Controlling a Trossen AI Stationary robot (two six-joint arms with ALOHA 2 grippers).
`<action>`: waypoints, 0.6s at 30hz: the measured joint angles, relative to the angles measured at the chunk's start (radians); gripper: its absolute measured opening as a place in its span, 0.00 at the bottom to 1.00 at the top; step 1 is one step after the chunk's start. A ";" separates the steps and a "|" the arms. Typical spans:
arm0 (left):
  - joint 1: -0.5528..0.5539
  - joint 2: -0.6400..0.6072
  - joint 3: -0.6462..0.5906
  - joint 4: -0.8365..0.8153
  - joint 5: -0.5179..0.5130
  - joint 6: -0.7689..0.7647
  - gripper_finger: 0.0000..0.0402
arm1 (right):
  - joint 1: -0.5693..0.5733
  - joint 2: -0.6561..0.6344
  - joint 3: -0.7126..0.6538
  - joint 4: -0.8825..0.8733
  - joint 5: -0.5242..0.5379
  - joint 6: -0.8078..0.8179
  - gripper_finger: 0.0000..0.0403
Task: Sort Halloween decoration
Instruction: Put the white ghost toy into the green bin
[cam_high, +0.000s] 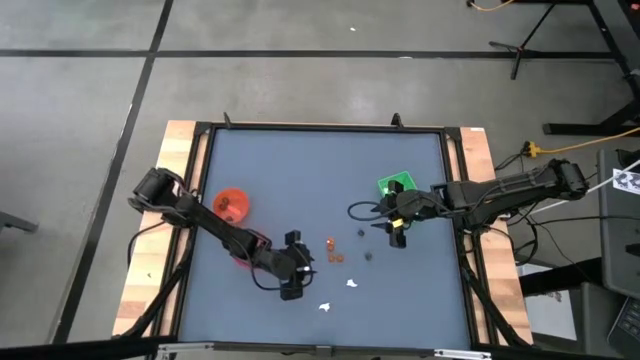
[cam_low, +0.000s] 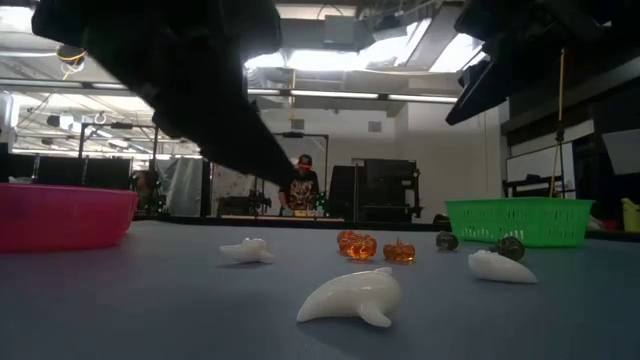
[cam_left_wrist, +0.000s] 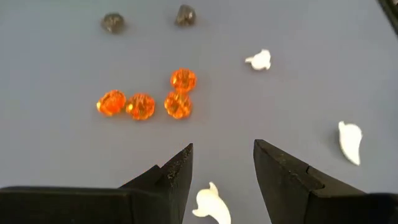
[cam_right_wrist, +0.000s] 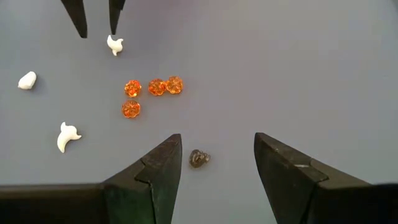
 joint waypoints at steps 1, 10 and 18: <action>0.000 0.007 0.000 0.002 0.002 0.000 0.39 | 0.000 0.000 0.000 0.000 0.000 0.000 0.49; 0.000 0.026 -0.001 -0.030 0.000 0.000 0.39 | 0.000 0.000 0.000 0.000 -0.001 0.000 0.49; 0.000 0.049 -0.001 -0.062 0.005 0.001 0.39 | 0.000 0.000 0.000 -0.001 -0.001 0.001 0.49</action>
